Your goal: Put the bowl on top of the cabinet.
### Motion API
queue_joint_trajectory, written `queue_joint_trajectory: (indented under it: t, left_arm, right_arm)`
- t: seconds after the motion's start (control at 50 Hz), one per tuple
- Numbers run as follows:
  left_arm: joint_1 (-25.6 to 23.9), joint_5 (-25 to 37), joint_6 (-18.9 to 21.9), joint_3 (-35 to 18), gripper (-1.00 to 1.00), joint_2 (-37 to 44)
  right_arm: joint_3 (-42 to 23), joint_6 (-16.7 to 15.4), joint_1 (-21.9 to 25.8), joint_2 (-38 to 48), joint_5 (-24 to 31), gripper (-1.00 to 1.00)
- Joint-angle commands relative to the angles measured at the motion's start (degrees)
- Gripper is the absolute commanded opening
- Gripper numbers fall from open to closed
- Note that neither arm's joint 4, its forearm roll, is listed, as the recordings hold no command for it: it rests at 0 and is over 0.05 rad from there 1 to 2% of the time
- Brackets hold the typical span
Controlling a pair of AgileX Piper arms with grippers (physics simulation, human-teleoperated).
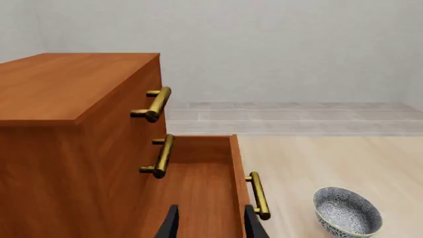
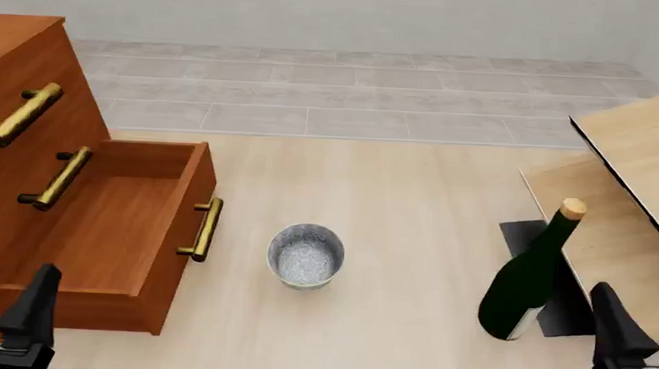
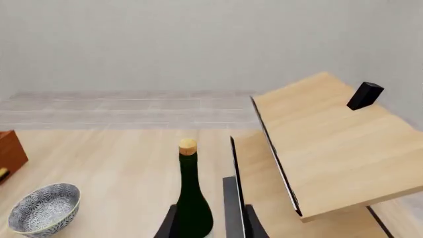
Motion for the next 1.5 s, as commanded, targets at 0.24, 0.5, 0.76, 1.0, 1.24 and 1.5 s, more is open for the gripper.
queue_joint_trajectory:
  t: [0.24, 0.5, 0.76, 1.0, 1.24, 1.5]
  left_arm:
    - [-0.32, -0.82, 0.22, -0.32, 1.00, 0.91]
    - [-2.82, -3.50, 3.42, -1.10, 1.00, 5.99]
    - [-7.93, -9.71, 6.12, -6.62, 1.00, 20.88]
    - [-16.43, -10.43, 6.28, -14.20, 1.00, 33.84]
    - [-20.25, -6.96, 5.28, -22.05, 1.00, 42.34]
    - [-22.63, -5.90, 6.02, -29.80, 1.00, 54.38]
  right_arm:
    - [2.76, 0.14, -0.01, -2.95, -3.06, 1.00]
    - [2.66, 0.56, -0.25, -3.07, -3.10, 1.00]
    - [2.67, 0.54, -0.26, -3.12, -3.25, 1.00]
    - [2.71, 0.64, -0.35, -3.13, -3.33, 1.00]
    - [2.81, 0.60, -0.26, -3.04, -3.24, 1.00]
    - [2.87, 0.50, -0.15, -3.03, -3.19, 1.00]
